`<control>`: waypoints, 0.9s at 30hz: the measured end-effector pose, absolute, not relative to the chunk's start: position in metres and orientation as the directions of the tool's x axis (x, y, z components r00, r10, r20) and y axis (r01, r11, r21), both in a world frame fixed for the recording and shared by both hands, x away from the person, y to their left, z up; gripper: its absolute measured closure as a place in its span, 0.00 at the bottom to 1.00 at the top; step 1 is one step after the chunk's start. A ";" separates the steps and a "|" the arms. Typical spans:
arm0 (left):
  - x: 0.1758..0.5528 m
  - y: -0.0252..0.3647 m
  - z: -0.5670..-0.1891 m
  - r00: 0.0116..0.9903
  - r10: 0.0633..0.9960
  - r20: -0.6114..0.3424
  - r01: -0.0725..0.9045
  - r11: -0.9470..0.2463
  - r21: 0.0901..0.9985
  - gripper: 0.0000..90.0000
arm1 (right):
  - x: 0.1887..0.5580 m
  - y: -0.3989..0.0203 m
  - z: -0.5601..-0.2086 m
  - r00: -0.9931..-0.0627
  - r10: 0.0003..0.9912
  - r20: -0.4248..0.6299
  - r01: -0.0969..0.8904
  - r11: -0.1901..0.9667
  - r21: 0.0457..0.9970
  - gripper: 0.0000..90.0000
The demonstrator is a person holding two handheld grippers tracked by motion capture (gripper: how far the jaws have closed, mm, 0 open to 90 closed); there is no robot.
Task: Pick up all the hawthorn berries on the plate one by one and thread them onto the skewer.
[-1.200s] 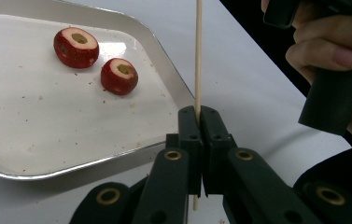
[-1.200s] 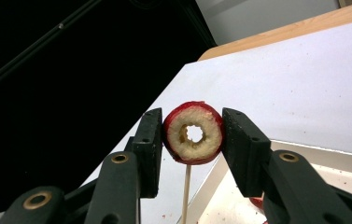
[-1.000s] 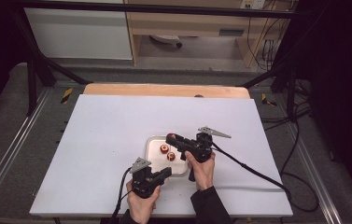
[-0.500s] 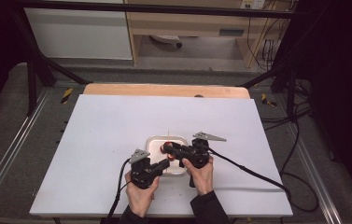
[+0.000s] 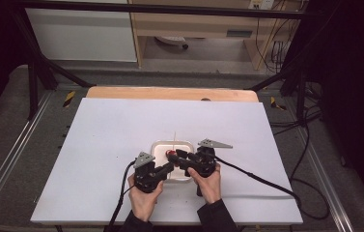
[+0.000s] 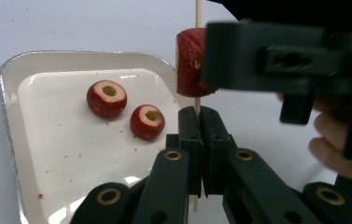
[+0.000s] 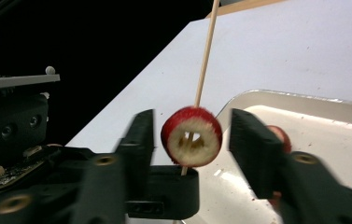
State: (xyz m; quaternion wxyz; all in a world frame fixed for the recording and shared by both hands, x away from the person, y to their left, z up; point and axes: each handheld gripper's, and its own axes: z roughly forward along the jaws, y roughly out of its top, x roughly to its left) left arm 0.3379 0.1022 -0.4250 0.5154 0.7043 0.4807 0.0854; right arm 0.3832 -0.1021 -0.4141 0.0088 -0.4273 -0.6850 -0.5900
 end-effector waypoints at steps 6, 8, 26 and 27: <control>0.330 0.117 -0.431 0.539 0.788 -0.296 0.565 -0.078 0.821 0.98 | 0.388 -0.113 -0.404 -0.661 0.617 0.426 0.554 0.019 0.832 0.22; 0.327 0.122 -0.432 0.542 0.795 -0.271 0.556 -0.097 0.826 0.98 | 0.391 -0.116 -0.403 -0.675 0.628 0.387 0.547 0.074 0.834 0.17; 0.301 0.153 -0.437 0.579 0.794 -0.185 0.533 -0.197 0.823 0.98 | 0.415 -0.117 -0.396 -0.764 0.634 0.123 0.537 0.517 0.667 0.10; 0.301 0.153 -0.437 0.581 0.793 -0.183 0.532 -0.200 0.823 0.98 | 0.417 -0.114 -0.396 -0.770 0.628 0.110 0.532 0.538 0.653 0.10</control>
